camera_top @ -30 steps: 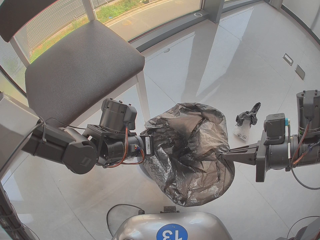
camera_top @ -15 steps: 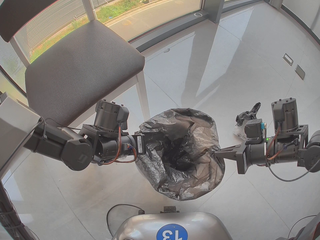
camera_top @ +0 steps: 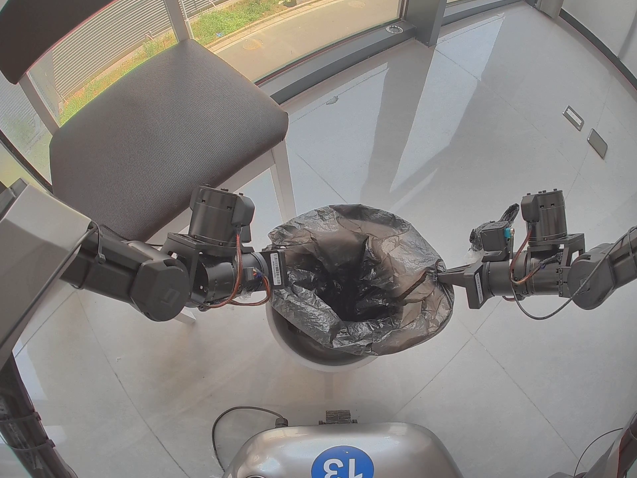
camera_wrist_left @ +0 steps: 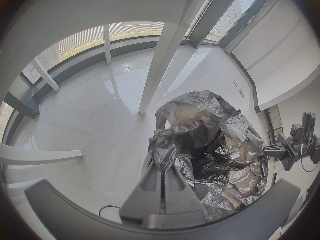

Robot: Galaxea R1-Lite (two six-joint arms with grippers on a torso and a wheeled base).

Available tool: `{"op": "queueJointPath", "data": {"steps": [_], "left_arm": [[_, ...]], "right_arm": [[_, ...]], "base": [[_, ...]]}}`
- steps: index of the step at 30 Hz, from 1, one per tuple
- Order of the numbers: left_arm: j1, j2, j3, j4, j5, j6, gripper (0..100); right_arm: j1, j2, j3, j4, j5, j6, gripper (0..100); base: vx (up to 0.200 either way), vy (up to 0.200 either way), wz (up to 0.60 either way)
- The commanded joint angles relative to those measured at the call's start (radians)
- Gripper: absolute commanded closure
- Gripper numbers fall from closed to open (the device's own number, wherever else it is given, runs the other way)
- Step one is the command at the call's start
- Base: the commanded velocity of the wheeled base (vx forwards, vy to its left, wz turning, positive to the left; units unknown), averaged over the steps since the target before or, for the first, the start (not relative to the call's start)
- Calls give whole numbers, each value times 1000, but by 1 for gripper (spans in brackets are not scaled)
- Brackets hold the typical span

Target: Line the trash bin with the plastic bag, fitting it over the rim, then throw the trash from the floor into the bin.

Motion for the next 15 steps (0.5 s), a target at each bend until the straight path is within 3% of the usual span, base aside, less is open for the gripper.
{"op": "queueJointPath", "data": {"steps": [1, 11, 15], "left_arm": [[1, 17, 4, 8, 1, 1, 100], [19, 32, 34, 63, 6, 9, 100], [24, 23, 51, 67, 7, 73, 100]], "right_arm": [[-2, 37, -2, 4, 1, -2, 100], [30, 35, 115, 4, 1, -45, 100], [39, 37, 161, 1, 1, -75, 100]], "base": [[0, 0, 0], [0, 0, 0], [0, 0, 0]]}}
